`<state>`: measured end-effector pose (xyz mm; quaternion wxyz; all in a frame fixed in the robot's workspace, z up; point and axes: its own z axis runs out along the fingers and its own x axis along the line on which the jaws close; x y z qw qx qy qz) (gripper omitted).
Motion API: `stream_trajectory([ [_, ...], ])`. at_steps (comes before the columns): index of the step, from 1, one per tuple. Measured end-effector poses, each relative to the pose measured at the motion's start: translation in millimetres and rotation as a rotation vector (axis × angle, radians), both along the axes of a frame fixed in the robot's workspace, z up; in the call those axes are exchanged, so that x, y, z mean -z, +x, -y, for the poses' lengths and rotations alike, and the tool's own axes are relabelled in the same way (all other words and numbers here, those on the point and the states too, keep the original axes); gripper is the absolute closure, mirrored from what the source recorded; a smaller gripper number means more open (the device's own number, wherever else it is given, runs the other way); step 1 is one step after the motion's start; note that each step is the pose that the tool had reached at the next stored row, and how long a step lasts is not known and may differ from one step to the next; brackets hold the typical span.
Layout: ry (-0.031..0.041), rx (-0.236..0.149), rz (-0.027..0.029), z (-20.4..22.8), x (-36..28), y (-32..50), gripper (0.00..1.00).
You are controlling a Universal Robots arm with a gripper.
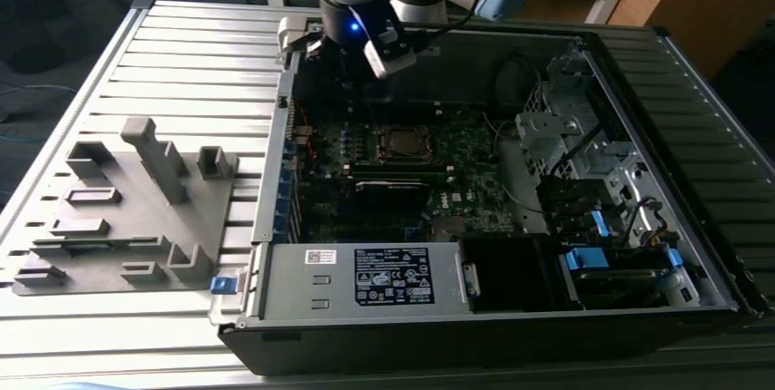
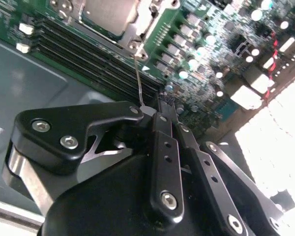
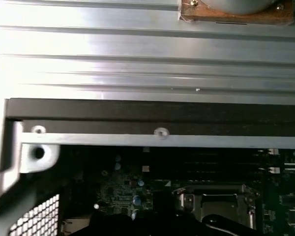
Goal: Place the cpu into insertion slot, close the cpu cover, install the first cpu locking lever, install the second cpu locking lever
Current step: 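Install the first cpu locking lever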
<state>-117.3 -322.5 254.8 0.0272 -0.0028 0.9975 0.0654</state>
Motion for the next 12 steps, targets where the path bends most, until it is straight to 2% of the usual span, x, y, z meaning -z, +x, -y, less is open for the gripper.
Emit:
stream_trajectory([
  [9, -0.0003, 0.000, -0.0013, 0.0, 0.0, 30.4, 0.89],
  [12, -0.0013, 0.001, -0.0014, 0.0, 0.0, 37.1, 0.89],
])
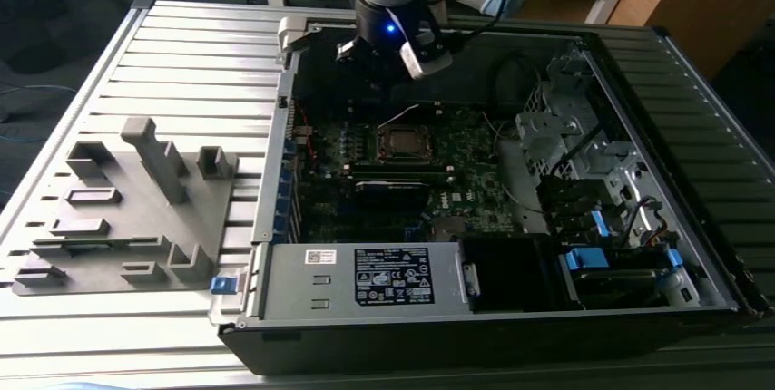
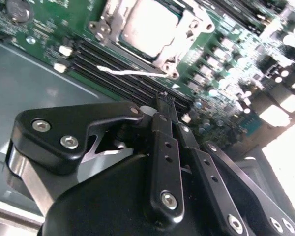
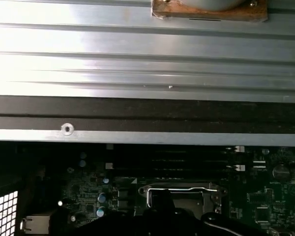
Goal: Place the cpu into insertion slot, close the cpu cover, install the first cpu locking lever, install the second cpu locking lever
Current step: 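Install the first cpu locking lever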
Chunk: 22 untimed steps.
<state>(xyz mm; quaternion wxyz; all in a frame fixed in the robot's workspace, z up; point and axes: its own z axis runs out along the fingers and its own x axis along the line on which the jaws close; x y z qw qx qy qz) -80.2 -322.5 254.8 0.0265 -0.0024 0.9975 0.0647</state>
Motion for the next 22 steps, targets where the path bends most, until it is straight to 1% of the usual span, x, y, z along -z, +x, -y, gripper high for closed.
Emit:
stream_trajectory([
  [6, 0.0002, 0.000, 0.0002, 0.0, 0.4, 0.1, 0.89],
  [8, 0.0019, 0.000, 0.0002, 0.0, 1.6, 0.1, 0.89],
  [9, 0.0040, 0.000, 0.0001, 0.1, 2.2, 0.1, 0.89],
  [12, 0.0152, 0.000, 0.0002, 0.2, 3.9, 0.1, 0.89],
  [13, 0.0224, 0.000, 0.0002, 0.2, 4.4, 0.1, 0.89],
  [15, 0.0443, 0.000, 0.0002, 0.3, 5.1, 0.1, 0.89],
  [16, 0.0456, 0.000, 0.0003, 0.2, 5.1, 0.1, 0.89],
  [18, 0.0459, 0.000, 0.0004, 0.2, 6.0, 0.1, 0.89],
  [22, 0.0455, 0.000, 0.0001, 0.3, 10.8, 0.1, 0.89],
])
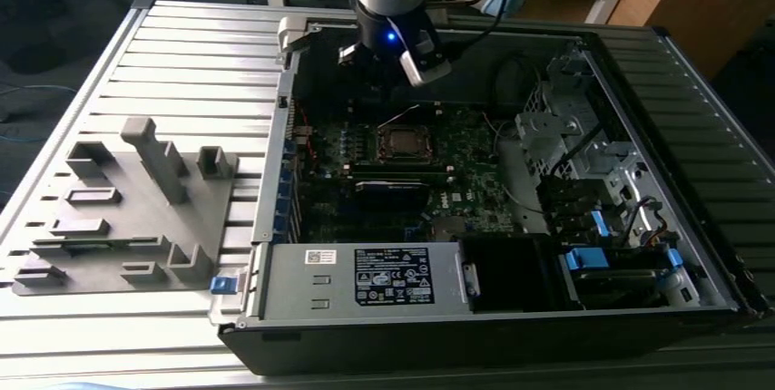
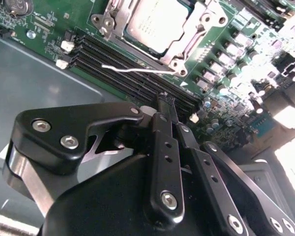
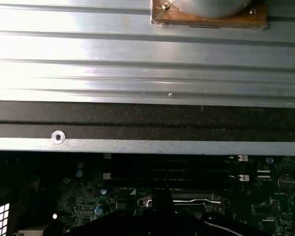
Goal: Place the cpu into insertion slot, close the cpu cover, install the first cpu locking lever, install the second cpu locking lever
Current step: 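Install the first cpu locking lever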
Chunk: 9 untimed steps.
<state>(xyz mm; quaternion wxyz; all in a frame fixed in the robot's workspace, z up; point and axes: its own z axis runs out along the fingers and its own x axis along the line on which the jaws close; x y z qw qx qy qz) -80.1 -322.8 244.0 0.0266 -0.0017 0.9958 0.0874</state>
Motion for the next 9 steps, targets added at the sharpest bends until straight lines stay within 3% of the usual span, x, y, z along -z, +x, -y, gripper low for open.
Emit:
stream_trajectory([
  [4, -0.0014, 0.000, 0.0000, 0.0, 4.7, 0.8, 0.89],
  [9, -0.0013, 0.000, 0.0001, 0.0, 7.2, 8.1, 0.89],
])
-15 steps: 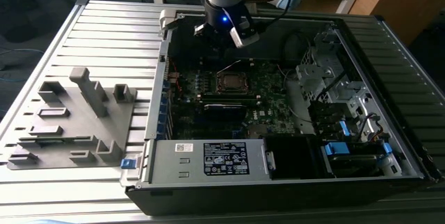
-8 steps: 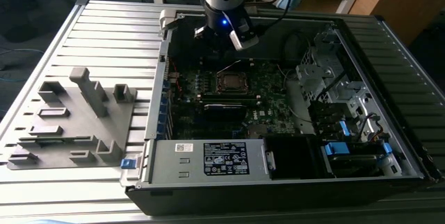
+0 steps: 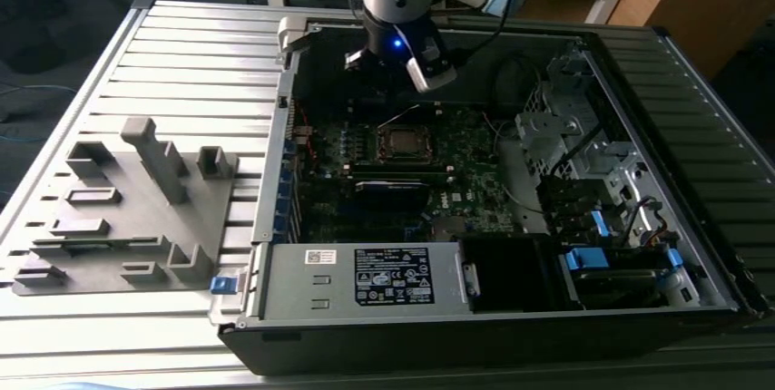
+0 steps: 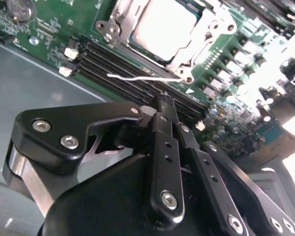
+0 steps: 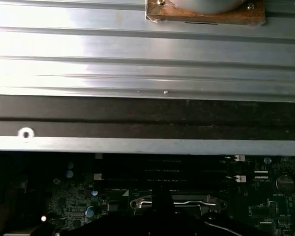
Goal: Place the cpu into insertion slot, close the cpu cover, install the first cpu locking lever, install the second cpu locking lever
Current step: 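Install the first cpu locking lever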
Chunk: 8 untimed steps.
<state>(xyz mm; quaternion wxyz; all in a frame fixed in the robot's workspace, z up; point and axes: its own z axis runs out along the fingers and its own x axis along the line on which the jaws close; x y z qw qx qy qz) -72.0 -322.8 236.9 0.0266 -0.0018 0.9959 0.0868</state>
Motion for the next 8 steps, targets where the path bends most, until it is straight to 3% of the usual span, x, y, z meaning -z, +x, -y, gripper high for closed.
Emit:
stream_trajectory([
  [8, -0.0016, 0.001, 0.0000, 0.0, 3.4, 8.8, 0.89],
])
